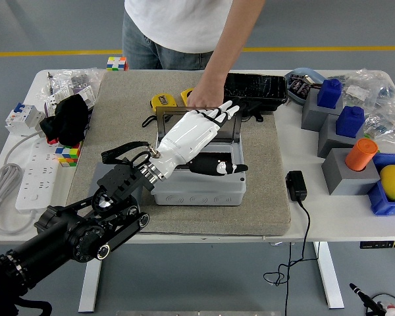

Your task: Fetch the battery,place it into the box,close the lid of the box

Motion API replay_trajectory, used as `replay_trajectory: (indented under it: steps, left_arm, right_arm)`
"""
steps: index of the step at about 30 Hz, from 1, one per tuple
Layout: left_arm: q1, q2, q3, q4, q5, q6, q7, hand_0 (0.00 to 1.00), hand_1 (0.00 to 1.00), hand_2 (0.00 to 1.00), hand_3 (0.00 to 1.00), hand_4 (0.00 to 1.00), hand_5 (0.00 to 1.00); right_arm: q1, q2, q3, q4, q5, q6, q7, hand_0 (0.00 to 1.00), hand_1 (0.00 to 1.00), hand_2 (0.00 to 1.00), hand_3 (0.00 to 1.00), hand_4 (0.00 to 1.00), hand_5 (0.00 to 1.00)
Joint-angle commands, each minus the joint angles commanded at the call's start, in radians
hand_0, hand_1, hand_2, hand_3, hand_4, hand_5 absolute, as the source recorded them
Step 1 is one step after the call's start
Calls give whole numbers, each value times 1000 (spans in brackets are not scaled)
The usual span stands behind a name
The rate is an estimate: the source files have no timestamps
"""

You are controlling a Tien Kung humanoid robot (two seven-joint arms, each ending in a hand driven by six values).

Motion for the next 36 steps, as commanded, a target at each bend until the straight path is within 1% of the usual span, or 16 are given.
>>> replay_trajectory:
  steps: [2,5,10,11,13,16,17,19,22,23,28,29,32,34,35,36]
  left_arm:
    - [6,11,-2,-48,-2,-11,7,998,998,998,998,998,998]
    - [19,30,-8,-138,1,-31,29,998,998,998,998,998,998]
    - [31,44,-23,-254,-3,-40,46,998,998,998,998,998,998]
    - [32,47,-28,-276,-7,-39,47,998,998,987,938,998,998]
    - [32,50,-36,-303,-12,-44,50,998,998,987,938,998,998]
    - [30,55,-59,-329,-16,-71,69,998,998,987,938,998,998]
    - [29,56,-67,-330,-17,-83,75,978,943,902,874,998,998]
    - [27,58,-90,-324,-12,-118,93,978,943,902,874,998,998]
    - [27,60,-126,-316,2,-192,132,978,943,902,874,998,998]
    - [29,62,-141,-314,9,-219,144,913,911,865,848,998,998]
    - [34,69,-196,-307,17,-314,188,913,911,865,848,998,998]
    - [36,72,-212,-309,22,-339,205,859,852,808,799,998,998]
    - [40,77,-245,-313,22,-408,248,859,852,808,799,998,998]
    - [42,82,-266,-308,14,-467,283,859,852,808,799,998,998]
    - [44,85,-277,-303,12,-496,301,817,810,772,779,998,998]
    - [47,87,-287,-300,11,-518,315,817,810,772,779,998,998]
  right_arm:
    - [0,0,5,0,-4,0,-1,848,807,788,842,998,998]
    - [0,-1,10,0,-5,0,-1,848,804,788,842,998,998]
    - [0,2,6,0,2,-1,1,848,804,788,842,998,998]
    - [1,2,2,0,6,-1,1,848,803,787,842,998,998]
    - [1,3,-3,0,11,-2,2,848,803,787,842,998,998]
    - [1,2,4,0,5,-1,1,848,803,787,842,998,998]
    - [1,2,5,0,3,-1,0,848,801,786,842,998,998]
    - [2,2,7,0,1,-1,0,848,801,786,842,998,998]
    - [1,2,6,0,2,-1,0,848,801,786,842,998,998]
    - [1,2,6,0,1,-1,-1,848,799,786,842,998,998]
    - [-2,3,5,0,1,0,-1,848,799,786,842,998,998]
    - [-2,3,0,0,5,-1,-1,847,800,786,842,998,998]
    - [-1,1,0,0,4,-1,-1,847,800,786,842,998,998]
    - [-1,1,-3,0,6,-1,-1,847,800,786,842,998,998]
    - [-1,1,-6,0,8,-1,-1,848,799,786,842,998,998]
    - [-1,1,-5,0,8,-1,-1,848,799,786,842,998,998]
